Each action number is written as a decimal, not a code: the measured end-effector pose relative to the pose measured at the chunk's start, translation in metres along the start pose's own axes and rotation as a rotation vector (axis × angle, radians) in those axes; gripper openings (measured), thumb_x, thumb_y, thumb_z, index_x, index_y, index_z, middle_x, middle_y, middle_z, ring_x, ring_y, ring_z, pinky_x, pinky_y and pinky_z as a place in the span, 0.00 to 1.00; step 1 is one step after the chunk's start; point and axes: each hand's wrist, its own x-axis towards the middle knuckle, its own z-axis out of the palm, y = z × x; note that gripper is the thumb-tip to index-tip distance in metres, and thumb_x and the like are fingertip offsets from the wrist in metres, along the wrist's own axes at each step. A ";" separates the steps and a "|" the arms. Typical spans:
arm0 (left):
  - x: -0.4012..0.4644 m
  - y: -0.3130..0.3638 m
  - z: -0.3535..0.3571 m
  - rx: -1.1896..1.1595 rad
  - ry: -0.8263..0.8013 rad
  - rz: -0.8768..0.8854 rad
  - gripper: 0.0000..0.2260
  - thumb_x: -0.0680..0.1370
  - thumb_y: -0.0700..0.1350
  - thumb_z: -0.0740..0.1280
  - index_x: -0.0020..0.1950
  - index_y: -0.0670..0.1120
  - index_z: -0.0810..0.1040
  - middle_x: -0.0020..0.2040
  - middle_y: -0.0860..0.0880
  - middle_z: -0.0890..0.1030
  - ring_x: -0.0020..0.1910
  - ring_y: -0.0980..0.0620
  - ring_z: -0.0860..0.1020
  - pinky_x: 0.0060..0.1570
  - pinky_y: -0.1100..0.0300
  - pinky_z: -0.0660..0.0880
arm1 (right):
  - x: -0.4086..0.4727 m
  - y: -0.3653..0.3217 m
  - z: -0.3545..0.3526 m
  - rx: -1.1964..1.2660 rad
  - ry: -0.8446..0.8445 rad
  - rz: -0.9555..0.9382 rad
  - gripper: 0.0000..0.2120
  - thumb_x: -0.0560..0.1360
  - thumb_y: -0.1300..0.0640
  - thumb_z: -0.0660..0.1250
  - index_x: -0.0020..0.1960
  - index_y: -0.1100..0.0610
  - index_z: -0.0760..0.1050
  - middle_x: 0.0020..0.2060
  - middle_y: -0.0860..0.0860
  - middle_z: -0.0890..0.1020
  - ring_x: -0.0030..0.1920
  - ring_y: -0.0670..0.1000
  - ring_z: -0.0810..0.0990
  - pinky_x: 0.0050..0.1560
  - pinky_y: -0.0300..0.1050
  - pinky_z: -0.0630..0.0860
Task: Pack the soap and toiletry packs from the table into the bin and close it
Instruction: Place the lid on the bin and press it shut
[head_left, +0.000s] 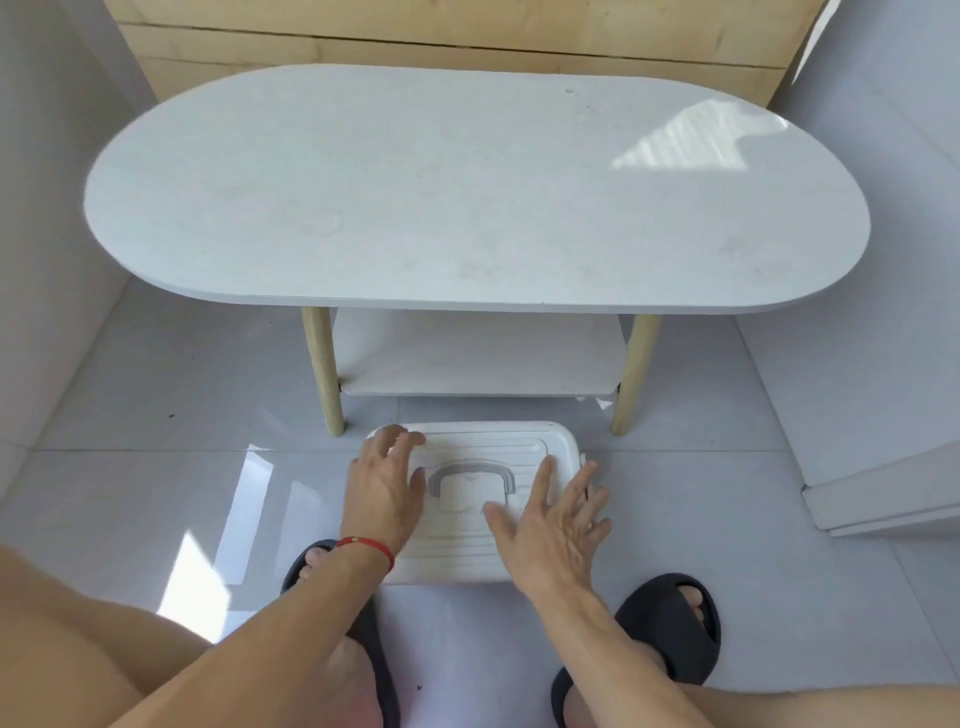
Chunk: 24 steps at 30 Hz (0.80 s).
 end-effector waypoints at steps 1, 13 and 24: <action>0.001 -0.013 -0.004 0.010 0.068 -0.109 0.22 0.73 0.40 0.72 0.66 0.46 0.75 0.65 0.43 0.75 0.62 0.39 0.75 0.61 0.45 0.75 | 0.002 -0.001 0.001 -0.027 -0.025 0.002 0.48 0.78 0.29 0.50 0.80 0.56 0.28 0.76 0.69 0.29 0.77 0.75 0.36 0.75 0.75 0.50; 0.001 -0.063 -0.008 -0.616 -0.203 -0.979 0.30 0.60 0.62 0.81 0.47 0.40 0.81 0.45 0.43 0.85 0.45 0.40 0.84 0.43 0.49 0.82 | 0.008 -0.002 0.001 -0.019 -0.047 0.004 0.50 0.78 0.28 0.52 0.81 0.56 0.30 0.75 0.71 0.28 0.76 0.78 0.35 0.74 0.77 0.48; -0.009 -0.047 0.003 -0.117 0.013 -0.649 0.09 0.79 0.45 0.65 0.45 0.39 0.78 0.43 0.40 0.82 0.40 0.40 0.77 0.49 0.48 0.78 | -0.003 0.017 -0.006 0.444 0.091 0.125 0.54 0.75 0.40 0.71 0.83 0.55 0.38 0.81 0.63 0.46 0.80 0.65 0.49 0.75 0.65 0.60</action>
